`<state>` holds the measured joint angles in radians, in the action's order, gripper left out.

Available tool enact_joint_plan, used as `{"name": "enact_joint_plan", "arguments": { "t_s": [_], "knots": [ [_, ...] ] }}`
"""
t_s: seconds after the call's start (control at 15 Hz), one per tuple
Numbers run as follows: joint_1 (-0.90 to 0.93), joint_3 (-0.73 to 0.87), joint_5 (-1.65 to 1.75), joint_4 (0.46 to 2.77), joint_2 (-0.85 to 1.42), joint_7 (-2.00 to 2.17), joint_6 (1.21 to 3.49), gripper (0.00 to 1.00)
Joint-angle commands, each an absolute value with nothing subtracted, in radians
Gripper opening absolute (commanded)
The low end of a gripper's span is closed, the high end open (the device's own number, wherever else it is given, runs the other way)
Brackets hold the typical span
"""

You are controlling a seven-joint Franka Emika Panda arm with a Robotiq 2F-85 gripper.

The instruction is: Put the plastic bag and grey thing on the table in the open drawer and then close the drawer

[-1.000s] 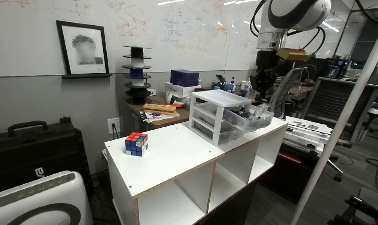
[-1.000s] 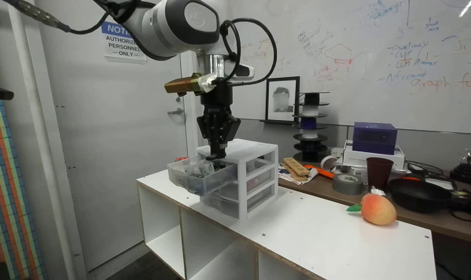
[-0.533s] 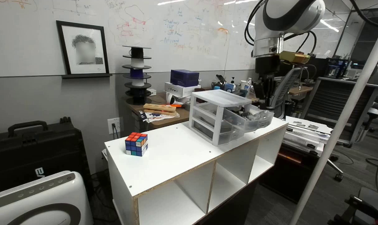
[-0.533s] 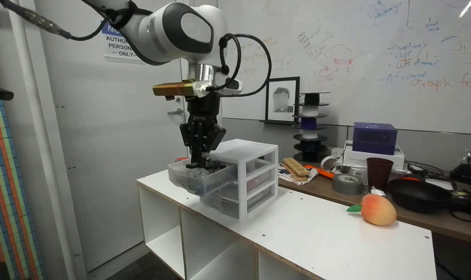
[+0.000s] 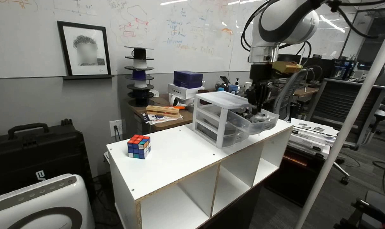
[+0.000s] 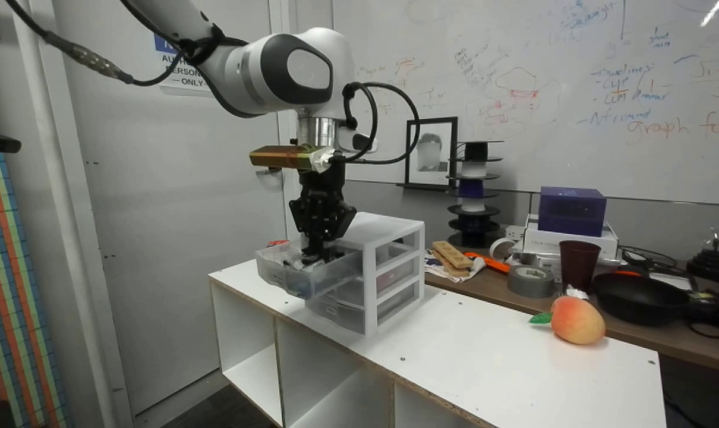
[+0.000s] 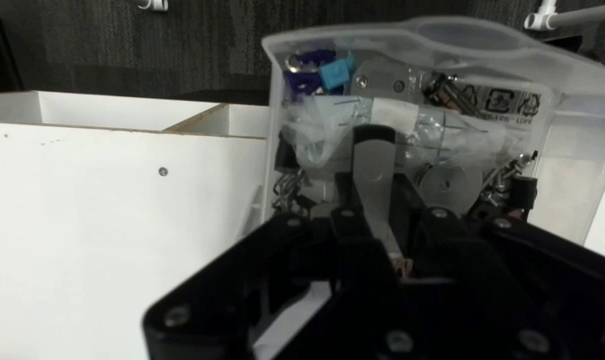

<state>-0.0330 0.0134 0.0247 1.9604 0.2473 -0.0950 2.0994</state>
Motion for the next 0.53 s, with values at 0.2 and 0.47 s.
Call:
{"name": "enact_joint_plan", "arguments": {
  "t_s": [0.2,0.47],
  "knots": [
    [-0.025,-0.016,-0.027,1.831,0.381,-0.099,2.130,0.08],
    [-0.029,-0.018,-0.019,1.862,0.346,-0.132,2.122,0.46]
  ]
}}
